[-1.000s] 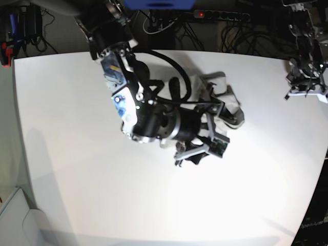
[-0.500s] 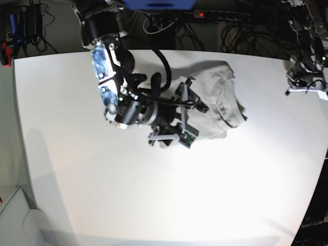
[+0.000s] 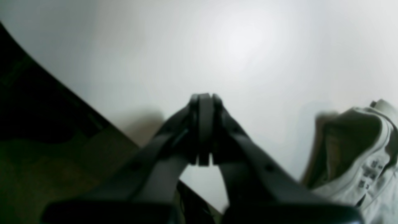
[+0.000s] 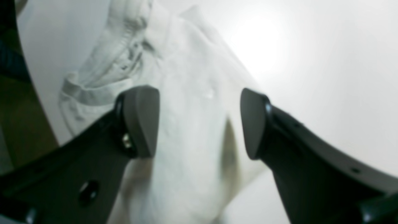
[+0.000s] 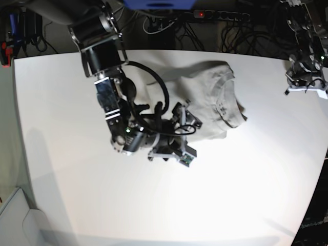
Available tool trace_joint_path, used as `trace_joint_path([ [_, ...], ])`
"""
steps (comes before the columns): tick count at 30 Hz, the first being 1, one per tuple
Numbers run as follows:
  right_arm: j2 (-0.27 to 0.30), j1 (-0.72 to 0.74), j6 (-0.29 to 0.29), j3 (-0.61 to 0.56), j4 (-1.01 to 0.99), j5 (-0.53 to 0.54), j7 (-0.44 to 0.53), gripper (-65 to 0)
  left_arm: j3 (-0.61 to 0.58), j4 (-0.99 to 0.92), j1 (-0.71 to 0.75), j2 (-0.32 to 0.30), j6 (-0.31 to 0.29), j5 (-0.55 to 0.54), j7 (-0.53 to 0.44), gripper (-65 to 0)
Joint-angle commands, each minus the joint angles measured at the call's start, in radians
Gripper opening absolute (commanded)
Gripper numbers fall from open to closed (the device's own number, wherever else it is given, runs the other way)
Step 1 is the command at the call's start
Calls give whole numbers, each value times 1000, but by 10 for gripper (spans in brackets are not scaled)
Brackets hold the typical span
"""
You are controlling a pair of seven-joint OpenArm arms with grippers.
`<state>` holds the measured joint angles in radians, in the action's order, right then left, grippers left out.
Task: Layout the t-shirt on the table in an organized manner, then fold the t-shirt properly
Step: 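Lower the folded end onto the stack and open the right gripper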
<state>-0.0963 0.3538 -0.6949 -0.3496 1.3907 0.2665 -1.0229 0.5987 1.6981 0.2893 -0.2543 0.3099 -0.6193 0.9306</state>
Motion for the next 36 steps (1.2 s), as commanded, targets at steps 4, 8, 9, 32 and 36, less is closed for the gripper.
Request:
trace_joint_path([
  [4,17,46,-3,2,14,17,40,-273,7,18,-37,-13,-1,-6,-8,-650],
  [8,19,86,-3,1,-20,17,40,-256,5,18,-49,-13,-1,-7,-8,-650],
  [9,20,98,-3,-1,-38,17,40,-247,5,18,-49,-6,-1,-7,-8,-650],
  [32,40,190,-3,-9,-324,17,207,-392,5,18,-72,13,-1,-6,-11,-650],
  [36,53,175,-3,-9,-325,17,207,-515,5,13,-74,13,-1,-6,-14,-650],
])
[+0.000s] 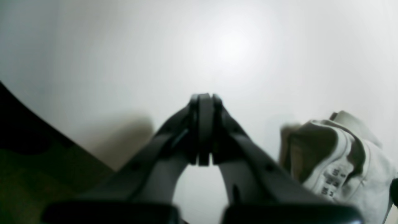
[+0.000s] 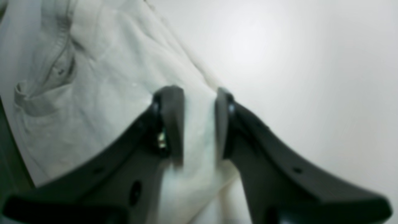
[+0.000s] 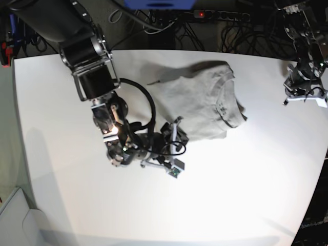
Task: Layout the t-shirt on the table in an organized manner, then fold the t-shirt properly
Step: 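Lower the folded end onto the stack and open the right gripper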
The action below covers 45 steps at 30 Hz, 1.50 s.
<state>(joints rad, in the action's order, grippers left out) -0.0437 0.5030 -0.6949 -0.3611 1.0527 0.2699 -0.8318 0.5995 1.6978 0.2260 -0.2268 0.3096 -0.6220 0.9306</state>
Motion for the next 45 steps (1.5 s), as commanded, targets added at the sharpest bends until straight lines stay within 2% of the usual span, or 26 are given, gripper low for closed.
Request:
trace_joint_path([
  [1,1,23,-3,3,10,13,16,-531,4,11,-12,-15,0,-3,-17,-650],
  [8,14,18,-3,3,-44,12,16,-581,4,6,-23,-15,0,-3,-17,-650],
  [11,14,30,-3,3,-76,12,16,-649,4,8,-24,-15,0,-3,-18,-650],
  [16,44,46,-3,9,-65,15,7,-650,4,14,-32,-15,0,-3,-18,-650],
  [21,94,36,-3,10,31,15,-13,-650,4,14,-37,-13,0,-5,-18,-650],
  [23,107,36,-3,12,59,15,-36,-650,4,12,-38,7,0,-5,-18,-650],
  [33,129,12,-3,113,165,15,-113,-650,3,-5,-113,43,-2,-2,-20,-650],
  [37,130,-2,-3,141,169,15,-143,-650,-79,-64,-181,54,-2,0,-20,-650],
  [41,156,-22,-3,156,212,15,-177,-650,-174,-104,-245,60,-2,4,-20,-650],
  [45,158,-56,-3,167,304,15,-235,-650,-241,-175,-308,60,1,4,-22,-650],
])
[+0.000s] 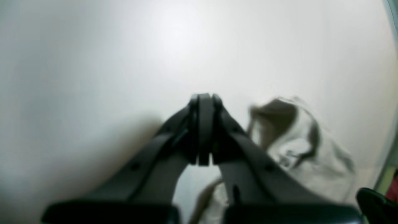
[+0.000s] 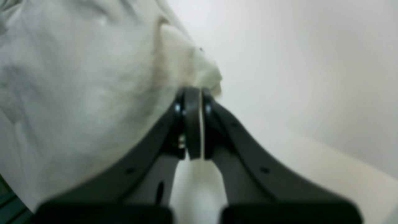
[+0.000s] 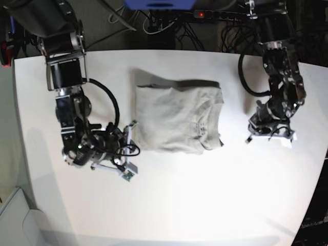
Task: Layout the t-shirt on the table in an organized manner, then fold the t-shirt properly
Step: 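Lower the folded end onto the stack and open the right gripper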
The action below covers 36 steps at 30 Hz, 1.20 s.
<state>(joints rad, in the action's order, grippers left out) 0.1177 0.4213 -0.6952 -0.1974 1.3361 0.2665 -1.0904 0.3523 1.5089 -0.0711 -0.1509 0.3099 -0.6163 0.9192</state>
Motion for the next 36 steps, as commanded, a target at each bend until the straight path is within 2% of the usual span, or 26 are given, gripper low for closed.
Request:
trace_joint_path([
  [1,-3,12,-3,14,56,18,6,-650,0,5,-14,-16,1,-1,-10,-650],
  [5,-22,-45,-3,25,161,21,-21,-650,-2,-29,-20,-16,1,-1,-12,-650],
  [8,-68,-77,-3,26,187,21,-33,-650,-6,-32,-12,-19,1,-1,-56,-650],
  [13,-100,-129,-3,26,130,18,17,-650,-6,-32,-2,-23,1,-1,-71,-650],
  [15,-91,-144,-3,26,96,17,45,-650,-6,-32,0,-23,1,-1,-71,-650],
  [22,15,-184,-3,52,29,17,94,-650,-6,-34,-6,-14,-1,-1,-73,-650],
  [28,37,-184,-3,92,19,18,95,-650,-8,-92,-52,24,-1,-1,-71,-650],
  [31,37,-186,-3,89,19,17,126,-650,-17,-118,-71,29,-1,-6,-67,-650],
  [36,37,-187,-3,92,18,17,141,-650,-115,-107,-69,26,-1,-9,-67,-650],
])
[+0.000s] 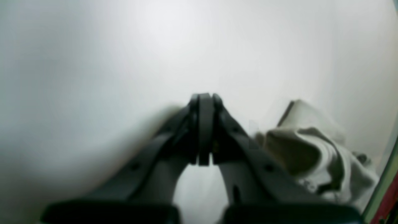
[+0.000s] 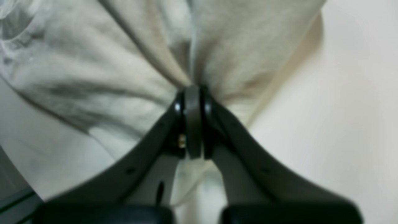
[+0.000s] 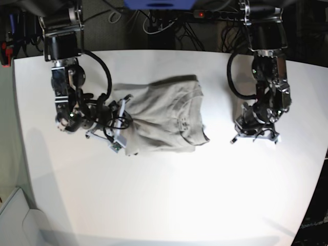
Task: Layout the t-shirt on the table in an organized manner, then fold the t-shirt properly
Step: 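Lower the folded end onto the stack and open the right gripper, then grasp the bundle's edges with both grippers and square it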
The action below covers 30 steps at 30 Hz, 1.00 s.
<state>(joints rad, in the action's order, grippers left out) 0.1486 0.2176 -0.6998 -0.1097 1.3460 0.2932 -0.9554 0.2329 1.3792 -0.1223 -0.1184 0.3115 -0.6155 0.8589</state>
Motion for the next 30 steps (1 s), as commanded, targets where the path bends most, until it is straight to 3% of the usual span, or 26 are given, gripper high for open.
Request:
trace_joint_path([
  [1,6,16,2,5,8,-10,6,-650,-14,22,-18,-5,-2,-11,-5,-650],
  [7,4,18,2,-2,8,-10,6,-650,-111,50,-4,-4,-2,-13,-3,-647],
  [9,4,16,2,-3,8,-10,6,-650,-108,85,26,-4,-2,-20,-2,-610],
  [14,1,16,2,-3,8,-10,6,-650,-106,205,79,-40,-1,-131,10,-292],
  [18,1,18,2,-3,8,-10,6,-650,-114,234,75,-70,-2,-191,44,-152],
  [30,1,16,2,-3,8,-10,6,-650,-188,101,28,-60,-4,-200,-83,-142],
])
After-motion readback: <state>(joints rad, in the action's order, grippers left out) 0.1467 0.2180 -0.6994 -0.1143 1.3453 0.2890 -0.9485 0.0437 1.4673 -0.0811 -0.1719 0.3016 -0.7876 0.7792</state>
